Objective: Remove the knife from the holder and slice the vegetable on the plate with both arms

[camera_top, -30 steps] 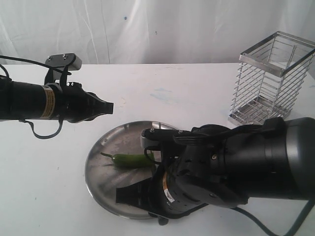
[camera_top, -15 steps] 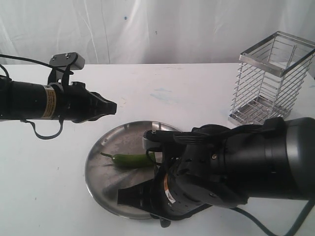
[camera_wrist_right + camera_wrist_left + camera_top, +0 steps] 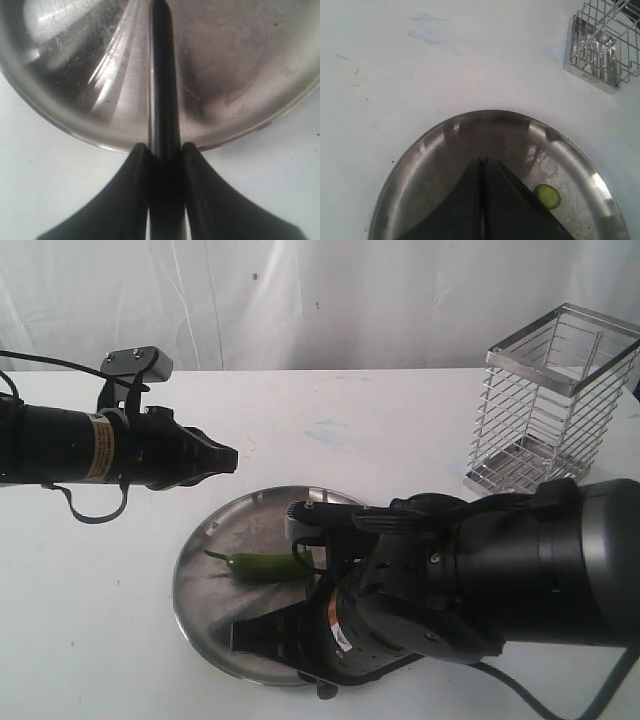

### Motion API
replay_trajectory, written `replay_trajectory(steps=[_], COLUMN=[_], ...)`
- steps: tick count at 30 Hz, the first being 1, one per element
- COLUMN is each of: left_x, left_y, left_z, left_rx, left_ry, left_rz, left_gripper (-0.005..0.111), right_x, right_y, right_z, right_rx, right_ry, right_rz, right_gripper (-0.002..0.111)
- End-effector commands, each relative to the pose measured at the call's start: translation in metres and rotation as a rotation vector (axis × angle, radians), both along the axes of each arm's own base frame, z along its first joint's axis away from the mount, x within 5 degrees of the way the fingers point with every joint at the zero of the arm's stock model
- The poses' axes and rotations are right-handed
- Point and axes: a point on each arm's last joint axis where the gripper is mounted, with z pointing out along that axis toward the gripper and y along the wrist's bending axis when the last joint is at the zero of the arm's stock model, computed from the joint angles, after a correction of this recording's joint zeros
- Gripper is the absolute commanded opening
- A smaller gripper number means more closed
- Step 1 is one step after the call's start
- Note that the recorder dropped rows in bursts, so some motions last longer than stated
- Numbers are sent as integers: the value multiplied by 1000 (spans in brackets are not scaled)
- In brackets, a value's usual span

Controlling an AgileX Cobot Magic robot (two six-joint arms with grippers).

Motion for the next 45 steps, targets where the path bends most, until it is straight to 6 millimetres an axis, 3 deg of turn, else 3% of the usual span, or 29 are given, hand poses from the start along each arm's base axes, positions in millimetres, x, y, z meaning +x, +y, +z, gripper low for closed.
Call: replay_trajectory(steps=[1,20,25,33,36,41,45], left_x=[0,0,1,15,21,27,31], left_y=[0,-2,-18,-31,-38,-34,-39], left_z=[2,1,-6,-56,-63,-75,-70], left_rx=[5,1,-196,-319,-390,-300,-284], left_ry=[-9,-22,-24,77,80,106,83], left_rz=[-7,-39,-151,-225,-282,-226,-256], left_gripper=[0,0,0,0,0,0,0], right_x=[0,1,1,1,1,1,1], right_y=[0,2,2,2,2,2,2], right_z=[2,-5,-5,-6,-6,-6,-6], right_rx=[11,-5,-5,-7,-7,-9,-9], right_ry=[-10,4,4,5,5,5,5], right_rz=[12,12,12,11,11,11,11], right_gripper=[0,0,0,0,0,0,0])
